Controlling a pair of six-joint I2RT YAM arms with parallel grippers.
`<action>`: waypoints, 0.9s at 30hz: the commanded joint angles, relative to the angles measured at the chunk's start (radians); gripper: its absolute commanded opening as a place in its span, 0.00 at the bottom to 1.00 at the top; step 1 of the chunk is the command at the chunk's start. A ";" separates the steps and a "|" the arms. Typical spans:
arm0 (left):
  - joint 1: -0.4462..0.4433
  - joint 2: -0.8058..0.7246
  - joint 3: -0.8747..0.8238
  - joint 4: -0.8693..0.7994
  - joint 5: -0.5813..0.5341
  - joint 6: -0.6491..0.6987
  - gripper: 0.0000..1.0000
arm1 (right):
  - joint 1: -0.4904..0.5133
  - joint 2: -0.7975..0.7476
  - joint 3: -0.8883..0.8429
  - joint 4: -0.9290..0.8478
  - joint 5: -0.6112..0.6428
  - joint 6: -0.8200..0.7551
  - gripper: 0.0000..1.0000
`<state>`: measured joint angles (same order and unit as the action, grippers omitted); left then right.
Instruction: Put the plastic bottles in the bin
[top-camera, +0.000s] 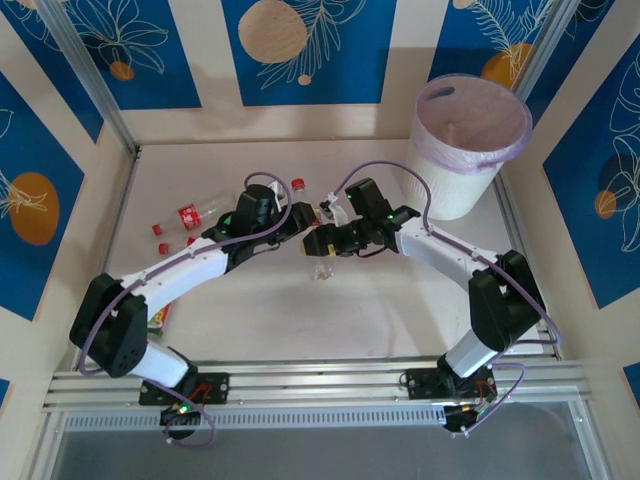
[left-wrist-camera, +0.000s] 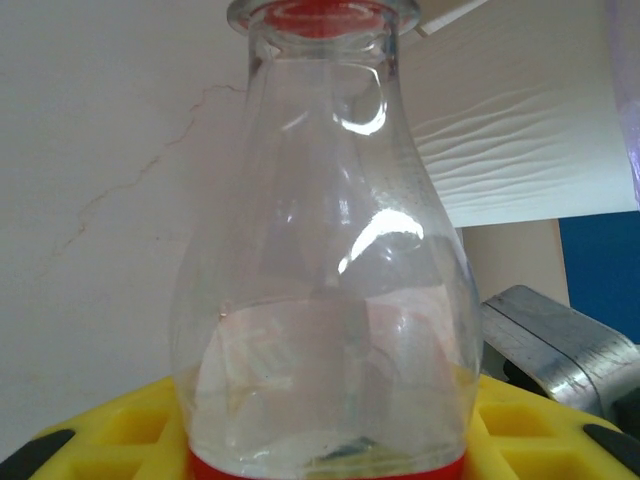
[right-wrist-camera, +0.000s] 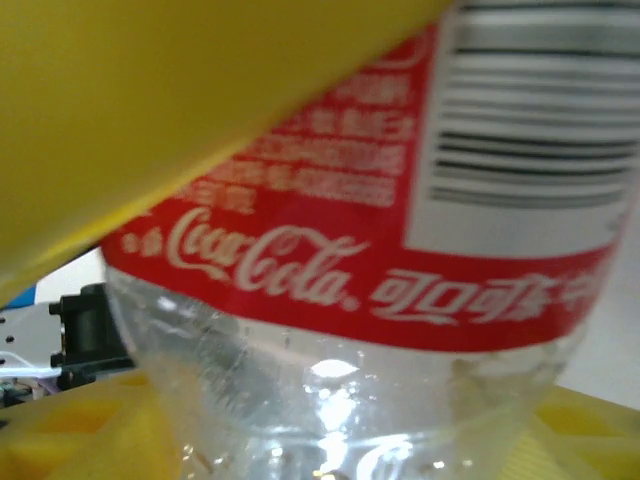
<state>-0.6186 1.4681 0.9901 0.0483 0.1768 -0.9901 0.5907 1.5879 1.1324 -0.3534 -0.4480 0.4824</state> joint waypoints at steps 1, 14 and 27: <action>-0.013 0.006 0.021 0.046 0.005 -0.012 0.24 | 0.006 -0.002 -0.010 0.005 -0.011 0.006 0.57; -0.014 -0.001 0.014 0.038 -0.001 -0.001 0.51 | -0.008 -0.009 0.013 -0.051 0.020 -0.026 0.38; -0.010 -0.034 -0.017 0.000 -0.006 0.033 1.00 | -0.161 -0.117 0.061 -0.236 0.081 -0.130 0.35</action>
<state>-0.6231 1.4727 0.9878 0.0635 0.1795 -0.9859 0.4610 1.5120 1.1427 -0.5125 -0.3851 0.4000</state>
